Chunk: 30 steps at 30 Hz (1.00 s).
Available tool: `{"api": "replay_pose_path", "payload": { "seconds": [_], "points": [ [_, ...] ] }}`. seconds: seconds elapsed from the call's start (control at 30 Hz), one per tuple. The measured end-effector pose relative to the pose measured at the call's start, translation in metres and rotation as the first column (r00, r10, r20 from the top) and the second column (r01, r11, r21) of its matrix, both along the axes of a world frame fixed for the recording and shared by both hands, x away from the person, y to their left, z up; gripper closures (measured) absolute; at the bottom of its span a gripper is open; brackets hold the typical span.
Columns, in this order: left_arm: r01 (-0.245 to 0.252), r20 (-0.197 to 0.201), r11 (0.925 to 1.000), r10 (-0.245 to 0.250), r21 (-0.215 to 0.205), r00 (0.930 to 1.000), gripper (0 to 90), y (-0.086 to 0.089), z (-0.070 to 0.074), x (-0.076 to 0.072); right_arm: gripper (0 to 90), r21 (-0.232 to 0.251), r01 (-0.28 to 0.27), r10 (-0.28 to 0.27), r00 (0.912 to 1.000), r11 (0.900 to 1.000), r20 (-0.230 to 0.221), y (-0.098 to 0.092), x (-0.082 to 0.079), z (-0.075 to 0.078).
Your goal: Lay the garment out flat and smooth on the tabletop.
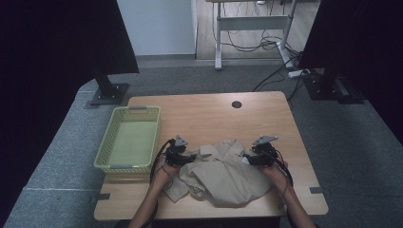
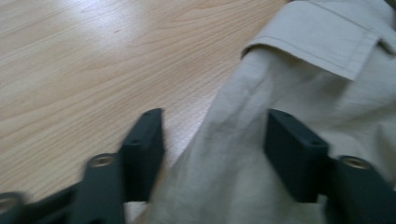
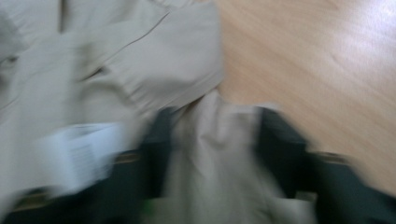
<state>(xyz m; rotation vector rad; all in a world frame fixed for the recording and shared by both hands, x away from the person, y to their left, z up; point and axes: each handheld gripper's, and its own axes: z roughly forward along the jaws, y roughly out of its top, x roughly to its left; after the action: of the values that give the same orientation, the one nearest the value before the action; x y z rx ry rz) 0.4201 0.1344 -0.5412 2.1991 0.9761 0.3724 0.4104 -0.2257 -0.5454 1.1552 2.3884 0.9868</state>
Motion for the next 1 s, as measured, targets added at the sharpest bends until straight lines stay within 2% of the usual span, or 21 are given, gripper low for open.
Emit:
{"api": "replay_pose_path", "payload": {
  "seconds": [0.03, 0.07, 0.17, 0.23, 0.3, 0.4, 0.43, 0.47, 0.5, 0.53, 0.6, 0.67, 0.7, 0.73, 0.77, 0.8, 0.83, 0.87, 0.9, 0.93, 1.0],
  "points": [
    [0.008, -0.001, 1.0000, -0.008, -0.003, 1.0000, 53.7, 0.000, 0.001, -0.001, 71.4, -0.013, 0.010, -0.010, 0.9999, 1.000, -0.010, -0.001, -0.008, 0.003],
    [0.010, -0.002, 0.9999, -0.010, -0.009, 1.0000, 61.8, 0.000, 0.001, -0.002, 79.5, -0.022, 0.020, -0.020, 0.9997, 1.000, -0.012, -0.003, -0.011, 0.004],
    [0.011, -0.026, 0.9986, -0.012, -0.051, 0.9996, 82.7, 0.003, 0.000, -0.001, 88.1, -0.040, 0.062, -0.063, 0.9976, 0.997, -0.030, -0.008, -0.019, 0.006],
    [0.000, -0.046, 0.9957, -0.004, -0.093, 0.9989, 87.7, 0.007, -0.002, 0.000, 88.4, -0.024, 0.080, -0.081, 0.9959, 0.996, -0.039, -0.013, -0.022, 0.006],
    [-0.003, -0.032, 0.9946, -0.001, -0.104, 0.9995, 88.6, 0.009, 0.000, -0.003, 88.5, -0.007, 0.095, -0.095, 0.9949, 0.995, -0.033, -0.019, -0.026, 0.007],
    [0.008, -0.005, 0.9868, -0.009, -0.162, 0.9999, 88.8, 0.011, 0.016, -0.011, 88.5, 0.021, 0.102, -0.102, 0.9947, 0.995, 0.010, -0.027, -0.037, 0.019],
    [0.015, 0.009, 0.9836, -0.013, -0.180, 0.9999, 88.8, 0.012, 0.026, -0.016, 88.5, 0.029, 0.100, -0.101, 0.9946, 0.995, 0.027, -0.029, -0.042, 0.026],
    [0.029, 0.029, 0.9814, -0.024, -0.190, 0.9993, 89.1, 0.012, 0.037, -0.021, 88.6, 0.019, 0.108, -0.109, 0.9903, 0.994, 0.087, -0.035, -0.055, 0.043],
    [0.047, 0.058, 0.9802, -0.036, -0.193, 0.9977, 89.1, 0.012, 0.050, -0.026, 88.6, 0.019, 0.108, -0.109, 0.9903, 0.994, 0.087, -0.035, -0.055, 0.043],
    [0.058, 0.093, 0.9799, -0.040, -0.191, 0.9948, 89.1, 0.011, 0.065, -0.031, 88.7, 0.012, 0.122, -0.123, 0.9844, 0.992, 0.126, -0.038, -0.062, 0.053],
    [0.071, 0.184, 0.9780, -0.034, -0.196, 0.9824, 89.2, 0.011, 0.097, -0.040, 88.8, 0.030, 0.159, -0.162, 0.9648, 0.987, 0.207, -0.048, -0.072, 0.079],
    [0.054, 0.276, 0.9810, 0.000, -0.186, 0.9611, 89.2, 0.012, 0.126, -0.042, 88.9, 0.062, 0.199, -0.208, 0.9370, 0.978, 0.280, -0.061, -0.077, 0.108],
    [0.038, 0.304, 0.9824, 0.020, -0.183, 0.9525, 89.2, 0.014, 0.137, -0.038, 88.9, 0.082, 0.227, -0.241, 0.9212, 0.970, 0.305, -0.068, -0.077, 0.120],
    [0.021, 0.306, 0.9825, 0.037, -0.185, 0.9512, 89.2, 0.016, 0.144, -0.030, 88.9, 0.096, 0.255, -0.273, 0.9073, 0.962, 0.320, -0.076, -0.073, 0.130],
    [-0.008, 0.303, 0.9824, 0.065, -0.187, 0.9509, 89.2, 0.017, 0.147, -0.018, 88.9, 0.104, 0.285, -0.303, 0.8968, 0.953, 0.323, -0.083, -0.066, 0.138],
    [-0.038, 0.269, 0.9808, 0.090, -0.191, 0.9591, 89.1, 0.017, 0.142, 0.002, 88.7, 0.111, 0.313, -0.332, 0.8866, 0.943, 0.322, -0.090, -0.058, 0.141],
    [-0.076, 0.220, 0.9782, 0.119, -0.193, 0.9682, 87.6, 0.016, 0.134, 0.019, 86.4, 0.148, 0.329, -0.358, 0.8886, 0.933, 0.286, -0.100, -0.043, 0.140],
    [-0.116, 0.203, 0.9804, 0.148, -0.159, 0.9680, 75.6, 0.013, 0.126, 0.030, 71.1, 0.165, 0.357, -0.388, 0.8928, 0.919, 0.229, -0.105, -0.028, 0.134],
    [-0.168, 0.212, 0.9804, 0.187, -0.102, 0.9593, 62.9, 0.010, 0.114, 0.043, 59.0, 0.135, 0.389, -0.409, 0.8915, 0.911, 0.195, -0.107, -0.017, 0.128],
    [-0.189, 0.197, 0.9781, 0.203, -0.087, 0.9592, 52.7, 0.008, 0.105, 0.049, 51.0, 0.106, 0.417, -0.429, 0.8842, 0.903, 0.184, -0.109, -0.004, 0.114],
    [-0.184, 0.164, 0.9768, 0.200, -0.110, 0.9660, 40.7, 0.004, 0.094, 0.048, 37.5, 0.115, 0.424, -0.435, 0.8933, 0.899, 0.111, -0.112, 0.006, 0.093]
  ]
}}
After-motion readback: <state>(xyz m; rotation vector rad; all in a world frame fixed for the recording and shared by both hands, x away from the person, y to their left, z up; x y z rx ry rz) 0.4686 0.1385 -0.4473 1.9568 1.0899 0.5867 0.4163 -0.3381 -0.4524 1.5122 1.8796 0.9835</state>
